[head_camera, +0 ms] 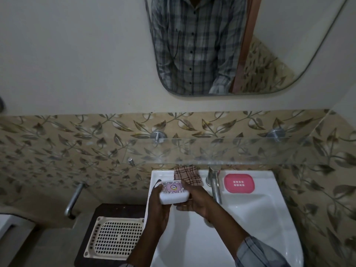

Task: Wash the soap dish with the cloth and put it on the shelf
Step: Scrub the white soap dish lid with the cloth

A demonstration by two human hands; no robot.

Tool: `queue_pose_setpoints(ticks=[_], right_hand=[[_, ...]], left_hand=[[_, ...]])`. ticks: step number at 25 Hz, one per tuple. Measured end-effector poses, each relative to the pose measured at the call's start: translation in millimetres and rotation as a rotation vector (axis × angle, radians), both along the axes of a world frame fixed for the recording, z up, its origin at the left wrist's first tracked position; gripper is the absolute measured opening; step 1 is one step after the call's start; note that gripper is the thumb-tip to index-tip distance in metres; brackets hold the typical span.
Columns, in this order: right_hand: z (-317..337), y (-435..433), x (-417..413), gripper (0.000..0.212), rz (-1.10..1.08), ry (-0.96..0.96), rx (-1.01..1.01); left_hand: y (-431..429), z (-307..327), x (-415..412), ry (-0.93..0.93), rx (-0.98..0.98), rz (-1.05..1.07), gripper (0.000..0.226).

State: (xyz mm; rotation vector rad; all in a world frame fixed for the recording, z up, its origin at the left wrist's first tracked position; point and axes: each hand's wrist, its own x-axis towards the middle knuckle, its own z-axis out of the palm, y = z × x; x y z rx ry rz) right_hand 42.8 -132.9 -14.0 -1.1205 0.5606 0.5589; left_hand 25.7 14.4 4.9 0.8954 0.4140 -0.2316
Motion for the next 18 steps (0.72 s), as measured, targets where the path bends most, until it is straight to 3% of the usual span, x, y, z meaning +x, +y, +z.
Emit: queue_pose_setpoints(ticks=[2, 4, 7, 10, 12, 14, 15, 16, 18], right_hand=[[11.6, -19.8, -12.0, 0.032, -0.096, -0.121, -0.036], [24.1, -38.9, -19.9, 0.026, -0.141, -0.359, -0.237], [36.1, -46.8, -41.8, 0.022, 0.010, -0.703, -0.594], [31.6, -49.6, -55.6, 0.037, 0.143, -0.865, -0.785], [22.8, -64.8, -56.1, 0.044, 0.062, -0.940, -0.900], [15.3, -82.8, -51.4, 0.025, -0.203, -0.875, -0.990], [10.1, -93.0, -48.4, 0.014, -0.382, -0.734, -1.018], [2.8, -107.2, -43.7, 0.011, -0.545, -0.525, -1.011], [-14.6, -135.3, -33.8, 0.032, -0.626, 0.048, -0.867]], left_hand=[[-7.8, -1.8, 3.6, 0.009, 0.139, -0.054, 0.043], [-13.7, 1.7, 7.3, 0.179, 0.246, -0.135, 0.057], [-35.3, 15.3, 7.1, 0.359, -0.010, -0.325, 0.076], [-57.7, 19.5, 15.9, 0.294, -0.138, -0.269, 0.062], [-61.8, 15.6, 22.2, 0.269, -0.164, -0.206, 0.057], [-52.2, 9.9, 24.6, 0.286, -0.203, -0.154, 0.060], [-45.9, 5.6, 25.4, 0.307, -0.201, -0.143, 0.062], [-40.5, 0.6, 24.9, 0.329, -0.187, -0.133, 0.064], [-33.4, -7.6, 21.2, 0.354, -0.164, -0.098, 0.065]])
